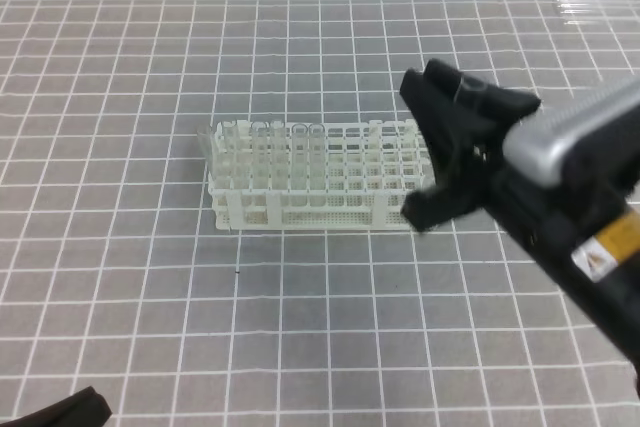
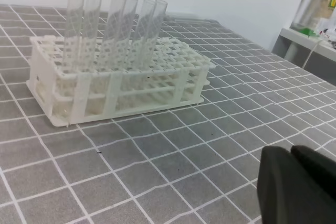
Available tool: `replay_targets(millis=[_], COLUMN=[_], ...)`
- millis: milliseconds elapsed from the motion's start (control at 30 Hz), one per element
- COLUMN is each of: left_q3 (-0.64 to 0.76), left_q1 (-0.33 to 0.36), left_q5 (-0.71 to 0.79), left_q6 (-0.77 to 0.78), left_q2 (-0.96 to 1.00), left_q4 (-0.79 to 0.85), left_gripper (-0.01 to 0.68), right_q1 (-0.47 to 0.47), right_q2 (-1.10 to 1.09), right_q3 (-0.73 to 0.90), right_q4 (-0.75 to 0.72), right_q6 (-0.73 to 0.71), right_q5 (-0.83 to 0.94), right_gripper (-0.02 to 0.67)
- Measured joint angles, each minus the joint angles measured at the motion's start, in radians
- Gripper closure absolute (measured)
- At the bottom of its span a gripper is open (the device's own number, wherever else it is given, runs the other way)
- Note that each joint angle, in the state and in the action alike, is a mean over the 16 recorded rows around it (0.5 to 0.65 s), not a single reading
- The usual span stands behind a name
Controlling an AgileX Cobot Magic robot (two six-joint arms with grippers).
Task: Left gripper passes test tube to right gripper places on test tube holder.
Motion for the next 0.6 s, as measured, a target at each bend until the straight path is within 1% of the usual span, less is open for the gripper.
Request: replay_targets(millis=[133,233,367,600], left_q3=[0.0,-0.001,-0.002,-0.003], left_q1=[0.0,0.0,0.0,0.0], left_q5=[-0.001,0.0,0.0,0.002], left_q6=[0.0,0.0,0.0,0.0], left_q2=[0.0,0.0,-0.001,-0.002], left_q4=[0.001,0.001,0.0,0.0], left_gripper=[0.674,0.674,0.674,0.673], right_q1=[-0.081,-0.128,-0.16,-0.167], right_q2=[0.086,0.169,0.286,0.455], right_q3=[-0.037,-0.086,-0.162,-0.292], right_q4=[-0.119,-0.164,-0.181,-0.186], right_q6=[0.131,0.185,0.2,0.2], right_q5=[-0.075,-0.113,-0.163,-0.198], right_gripper=[0.563,0.563,0.563,0.563])
